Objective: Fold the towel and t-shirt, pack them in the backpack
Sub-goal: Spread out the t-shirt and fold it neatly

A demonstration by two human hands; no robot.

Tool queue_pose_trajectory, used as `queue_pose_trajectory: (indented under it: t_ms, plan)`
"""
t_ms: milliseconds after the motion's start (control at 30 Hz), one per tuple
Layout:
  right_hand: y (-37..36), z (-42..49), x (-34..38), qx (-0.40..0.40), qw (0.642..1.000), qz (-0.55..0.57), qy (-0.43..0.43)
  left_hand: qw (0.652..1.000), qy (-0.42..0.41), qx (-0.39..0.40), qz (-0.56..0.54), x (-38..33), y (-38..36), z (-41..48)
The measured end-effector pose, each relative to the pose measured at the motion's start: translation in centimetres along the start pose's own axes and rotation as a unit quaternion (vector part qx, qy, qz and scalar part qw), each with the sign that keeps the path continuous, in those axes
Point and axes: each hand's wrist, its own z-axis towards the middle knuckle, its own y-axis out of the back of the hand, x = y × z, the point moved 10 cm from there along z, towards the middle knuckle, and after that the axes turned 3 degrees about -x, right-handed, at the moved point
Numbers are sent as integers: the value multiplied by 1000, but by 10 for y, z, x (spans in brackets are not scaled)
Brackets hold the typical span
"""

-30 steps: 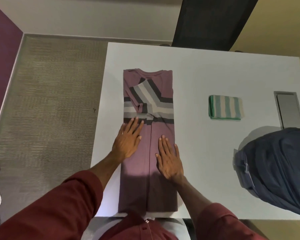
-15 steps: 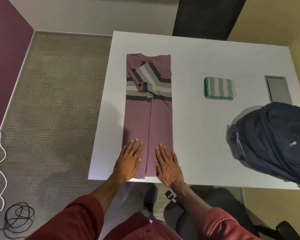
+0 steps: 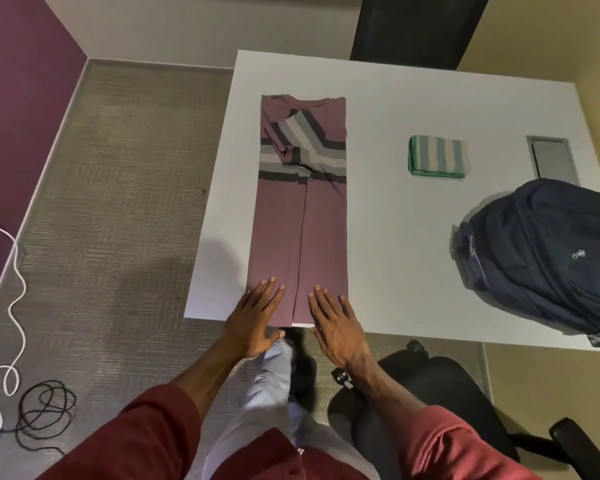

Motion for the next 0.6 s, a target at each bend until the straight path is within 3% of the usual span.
queue_pose_trajectory:
  t_ms: [167, 433, 600]
  plan:
    - [-8, -4, 0, -16, 999, 35, -36, 999, 21, -13, 27, -2, 1, -9]
    - [25, -5, -8, -72, 996, 61, -5, 999, 10, -25, 47, -1, 13, -3]
    - [30, 0, -1, -75, 997, -9, 36, 997, -24, -29, 68, 1, 23, 0]
